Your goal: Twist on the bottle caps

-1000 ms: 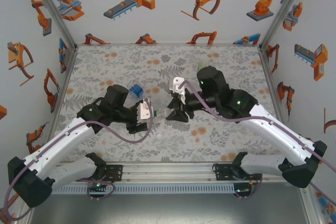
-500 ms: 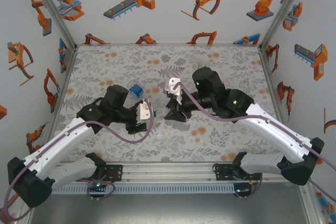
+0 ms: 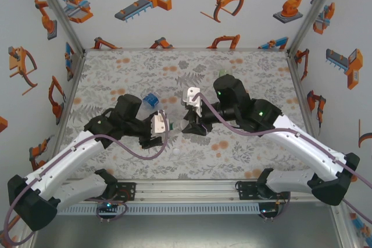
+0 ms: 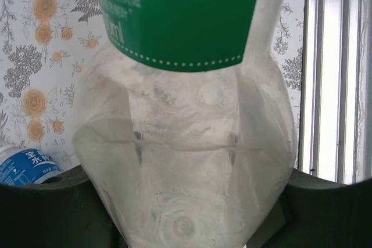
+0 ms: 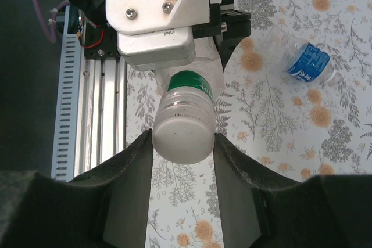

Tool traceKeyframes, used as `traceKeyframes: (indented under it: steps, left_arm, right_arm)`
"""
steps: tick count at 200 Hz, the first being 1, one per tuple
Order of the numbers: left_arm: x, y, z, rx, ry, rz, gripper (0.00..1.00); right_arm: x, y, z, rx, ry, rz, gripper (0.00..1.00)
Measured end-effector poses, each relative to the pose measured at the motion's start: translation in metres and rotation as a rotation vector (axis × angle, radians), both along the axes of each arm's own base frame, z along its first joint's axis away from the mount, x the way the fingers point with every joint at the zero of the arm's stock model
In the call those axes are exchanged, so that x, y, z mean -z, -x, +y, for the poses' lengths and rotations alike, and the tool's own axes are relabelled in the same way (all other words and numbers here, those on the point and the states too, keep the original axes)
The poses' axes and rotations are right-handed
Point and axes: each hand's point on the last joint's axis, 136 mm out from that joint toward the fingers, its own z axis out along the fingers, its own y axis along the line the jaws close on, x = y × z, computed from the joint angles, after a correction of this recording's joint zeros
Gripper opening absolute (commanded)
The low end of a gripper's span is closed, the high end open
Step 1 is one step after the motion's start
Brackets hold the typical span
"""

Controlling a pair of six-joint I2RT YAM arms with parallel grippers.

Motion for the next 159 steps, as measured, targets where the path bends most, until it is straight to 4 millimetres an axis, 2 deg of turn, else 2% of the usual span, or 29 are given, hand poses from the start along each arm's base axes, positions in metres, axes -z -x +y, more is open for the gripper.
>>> traceKeyframes:
  steps: [159]
  left_arm:
    - [0.004,0.008,0.001,0.020,-0.005,0.034,0.00]
  right_arm:
    - [0.003,0.010,0.005,-0.127,0.041,-0.070,0.09]
